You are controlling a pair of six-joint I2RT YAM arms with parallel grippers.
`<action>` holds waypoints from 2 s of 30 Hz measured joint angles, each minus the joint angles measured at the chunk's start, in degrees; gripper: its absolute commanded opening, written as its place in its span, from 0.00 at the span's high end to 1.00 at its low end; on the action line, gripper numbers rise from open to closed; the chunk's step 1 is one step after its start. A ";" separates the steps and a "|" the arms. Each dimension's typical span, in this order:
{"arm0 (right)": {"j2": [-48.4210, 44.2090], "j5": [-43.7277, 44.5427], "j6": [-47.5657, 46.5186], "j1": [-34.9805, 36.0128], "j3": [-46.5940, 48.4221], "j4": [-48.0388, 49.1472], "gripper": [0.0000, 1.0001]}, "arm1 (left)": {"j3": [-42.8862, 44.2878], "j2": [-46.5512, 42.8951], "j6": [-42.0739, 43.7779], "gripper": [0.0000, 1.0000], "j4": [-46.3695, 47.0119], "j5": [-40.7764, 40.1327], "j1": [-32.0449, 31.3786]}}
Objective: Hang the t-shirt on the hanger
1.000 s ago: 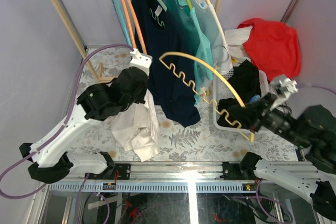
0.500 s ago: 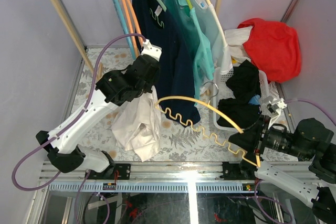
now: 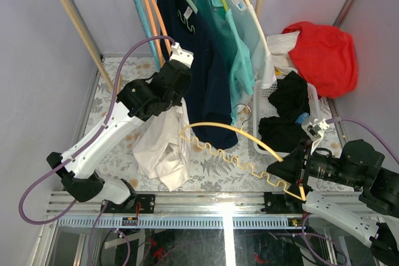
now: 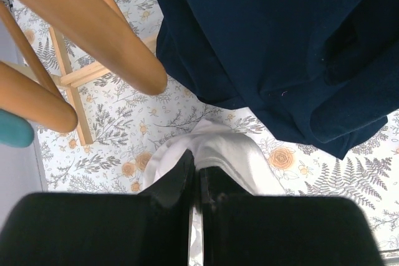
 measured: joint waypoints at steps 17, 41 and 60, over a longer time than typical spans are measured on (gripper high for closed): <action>1.57 1.66 -1.40 0.00 -0.07 1.66 1.00 | -0.81 -0.11 0.85 1.00 1.64 1.49 1.88; 4.46 8.35 -4.90 0.00 -5.14 5.88 1.00 | 1.40 -0.37 0.85 1.00 0.98 3.82 1.90; -2.40 7.58 -1.75 0.00 -13.35 19.04 1.00 | 6.78 -0.33 0.83 1.00 -2.14 3.85 1.90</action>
